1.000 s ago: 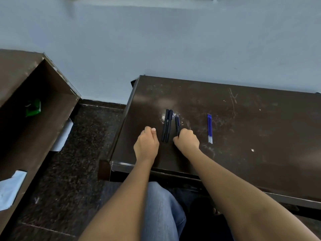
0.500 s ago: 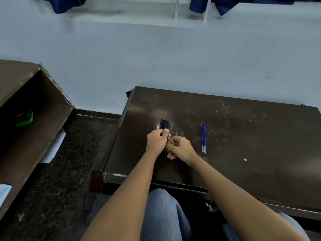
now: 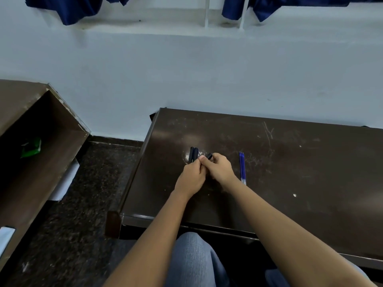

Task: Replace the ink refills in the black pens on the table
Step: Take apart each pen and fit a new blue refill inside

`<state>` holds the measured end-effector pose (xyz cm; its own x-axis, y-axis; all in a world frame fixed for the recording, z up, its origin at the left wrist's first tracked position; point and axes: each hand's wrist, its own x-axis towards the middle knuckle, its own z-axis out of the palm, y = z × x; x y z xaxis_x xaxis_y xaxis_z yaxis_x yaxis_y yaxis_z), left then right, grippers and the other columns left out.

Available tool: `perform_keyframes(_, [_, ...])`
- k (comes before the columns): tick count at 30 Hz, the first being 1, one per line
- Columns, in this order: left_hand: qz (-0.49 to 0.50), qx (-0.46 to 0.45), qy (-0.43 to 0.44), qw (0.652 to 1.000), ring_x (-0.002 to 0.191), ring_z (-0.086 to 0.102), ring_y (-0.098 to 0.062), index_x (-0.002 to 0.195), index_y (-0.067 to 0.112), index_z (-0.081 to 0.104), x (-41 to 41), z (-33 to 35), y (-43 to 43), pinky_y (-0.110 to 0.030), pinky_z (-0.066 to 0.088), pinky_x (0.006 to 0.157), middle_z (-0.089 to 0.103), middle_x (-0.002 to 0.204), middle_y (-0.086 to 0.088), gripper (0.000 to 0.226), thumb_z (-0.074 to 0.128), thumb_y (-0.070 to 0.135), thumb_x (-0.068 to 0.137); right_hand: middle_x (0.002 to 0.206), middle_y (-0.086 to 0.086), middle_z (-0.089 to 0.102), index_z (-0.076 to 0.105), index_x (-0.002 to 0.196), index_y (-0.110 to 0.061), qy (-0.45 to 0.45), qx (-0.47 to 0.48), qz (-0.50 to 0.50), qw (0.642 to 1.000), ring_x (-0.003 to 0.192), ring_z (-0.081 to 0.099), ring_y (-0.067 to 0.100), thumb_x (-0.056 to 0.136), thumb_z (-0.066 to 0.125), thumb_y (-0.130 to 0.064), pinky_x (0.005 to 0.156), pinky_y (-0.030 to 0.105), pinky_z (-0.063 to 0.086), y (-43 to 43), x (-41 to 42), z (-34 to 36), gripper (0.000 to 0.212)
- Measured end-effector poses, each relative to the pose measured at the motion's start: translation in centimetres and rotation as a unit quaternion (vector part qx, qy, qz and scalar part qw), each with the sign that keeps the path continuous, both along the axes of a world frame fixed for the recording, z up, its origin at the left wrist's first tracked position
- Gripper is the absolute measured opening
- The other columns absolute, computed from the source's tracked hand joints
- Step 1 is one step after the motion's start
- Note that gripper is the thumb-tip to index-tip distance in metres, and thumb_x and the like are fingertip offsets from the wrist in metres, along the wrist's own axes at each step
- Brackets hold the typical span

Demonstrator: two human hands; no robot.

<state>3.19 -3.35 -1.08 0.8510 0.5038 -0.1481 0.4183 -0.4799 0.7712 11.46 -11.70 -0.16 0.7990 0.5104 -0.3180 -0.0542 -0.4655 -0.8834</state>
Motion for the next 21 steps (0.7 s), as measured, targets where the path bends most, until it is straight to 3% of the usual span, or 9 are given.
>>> perform_keyframes(4, [0.017,-0.037,-0.011,0.999,0.067,0.061,-0.01,0.106,0.013,0.059,-0.2,0.4,-1.3,-0.025,0.047,0.056,0.064,0.081,0.001,0.033,0.033,0.031,0.1,0.074,0.004,0.056,0.051,0.074,-0.012,0.024,-0.001,0.004,1.0,0.069,0.051,0.017,0.088,0.06,-0.032,0.067,0.035,0.043,0.2,0.1,0.3,0.026])
perform_keyframes(10, [0.037,0.048,-0.009,0.998,0.06,0.057,-0.013,0.101,0.018,0.061,-0.1,0.0,-2.0,-0.023,0.04,0.049,0.063,0.073,0.0,0.028,0.036,0.029,0.098,0.069,0.001,0.054,0.054,0.073,-0.012,0.107,0.017,-0.015,0.994,0.062,0.047,0.013,0.092,0.056,-0.027,0.065,0.032,0.039,0.0,0.5,-0.3,0.024])
perform_keyframes(16, [0.07,0.03,-0.006,0.997,0.065,0.061,-0.014,0.097,0.017,0.064,-0.3,0.0,-2.2,-0.026,0.047,0.055,0.062,0.074,0.001,0.024,0.042,0.027,0.096,0.083,0.009,0.055,0.054,0.088,-0.006,0.132,0.001,-0.004,0.991,0.073,0.05,0.019,0.093,0.053,-0.023,0.069,0.034,0.04,0.4,0.2,0.4,0.017])
perform_keyframes(21, [0.082,-0.004,0.001,0.997,0.065,0.061,-0.014,0.097,0.02,0.061,-0.8,-0.5,-2.3,-0.03,0.052,0.059,0.063,0.075,0.002,0.019,0.045,0.029,0.096,0.073,0.004,0.05,0.05,0.084,-0.01,0.147,-0.013,0.007,0.989,0.058,0.042,0.013,0.094,0.051,-0.022,0.054,0.027,0.034,0.5,0.2,0.4,0.016])
